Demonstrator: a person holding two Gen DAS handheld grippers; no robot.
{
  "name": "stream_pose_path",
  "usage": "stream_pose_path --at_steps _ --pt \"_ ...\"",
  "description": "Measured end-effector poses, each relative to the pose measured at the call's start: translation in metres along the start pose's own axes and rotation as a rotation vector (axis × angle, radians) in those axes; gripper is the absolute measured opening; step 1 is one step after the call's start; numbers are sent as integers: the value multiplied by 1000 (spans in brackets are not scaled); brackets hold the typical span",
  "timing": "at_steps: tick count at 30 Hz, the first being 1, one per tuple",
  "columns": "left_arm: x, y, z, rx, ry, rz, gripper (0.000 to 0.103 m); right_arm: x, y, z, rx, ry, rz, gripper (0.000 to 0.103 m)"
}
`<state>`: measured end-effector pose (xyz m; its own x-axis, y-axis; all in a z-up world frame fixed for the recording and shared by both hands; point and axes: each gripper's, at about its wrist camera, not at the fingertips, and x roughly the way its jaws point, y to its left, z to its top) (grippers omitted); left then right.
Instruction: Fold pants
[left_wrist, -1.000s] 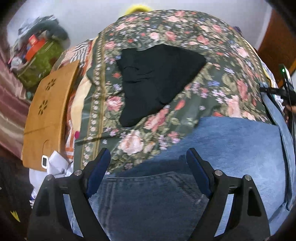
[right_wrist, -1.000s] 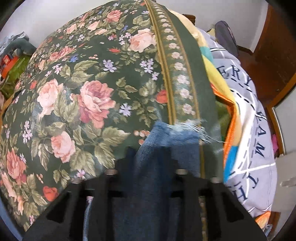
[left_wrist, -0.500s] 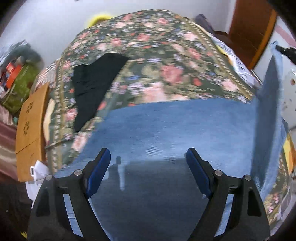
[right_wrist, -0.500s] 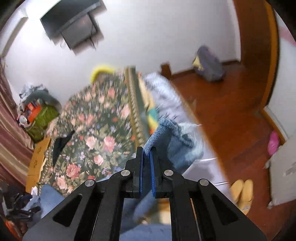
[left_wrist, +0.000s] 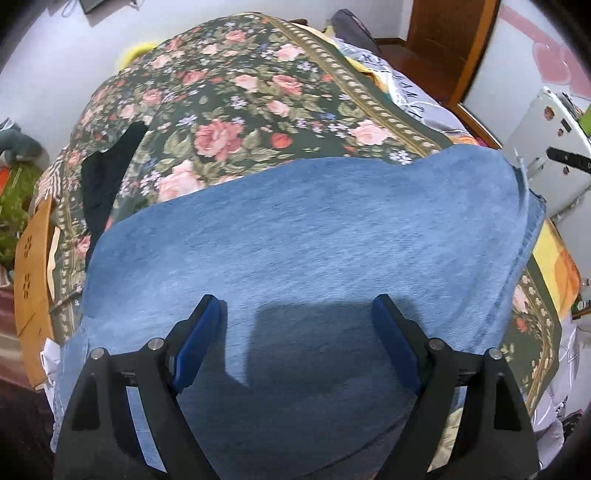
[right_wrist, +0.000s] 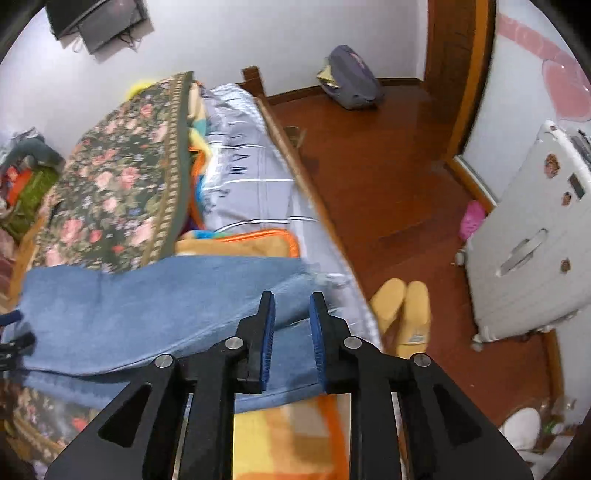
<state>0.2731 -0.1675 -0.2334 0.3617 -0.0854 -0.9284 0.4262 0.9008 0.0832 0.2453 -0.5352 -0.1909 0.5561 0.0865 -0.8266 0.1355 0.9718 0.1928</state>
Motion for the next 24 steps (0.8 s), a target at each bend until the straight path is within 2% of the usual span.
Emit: stream_pose_path --at_steps 4,9,14,19,24 --pt "-1 -8 -2 -7 -13 -24 84 6 37 3 -72 -20 62 47" --pt "-8 -12 -11 -10 -46 -23 84 44 74 -10 -140 60 89 47" --pt "-26 1 -19 -42 -94 -22 84 59 67 -35 -144 160 62 47" --pt "-52 45 -30 -138 -165 12 84 39 41 -65 -132 161 42 47" --pt "-81 119 -52 -271 -215 101 84 27 46 -61 -149 183 -31 47"
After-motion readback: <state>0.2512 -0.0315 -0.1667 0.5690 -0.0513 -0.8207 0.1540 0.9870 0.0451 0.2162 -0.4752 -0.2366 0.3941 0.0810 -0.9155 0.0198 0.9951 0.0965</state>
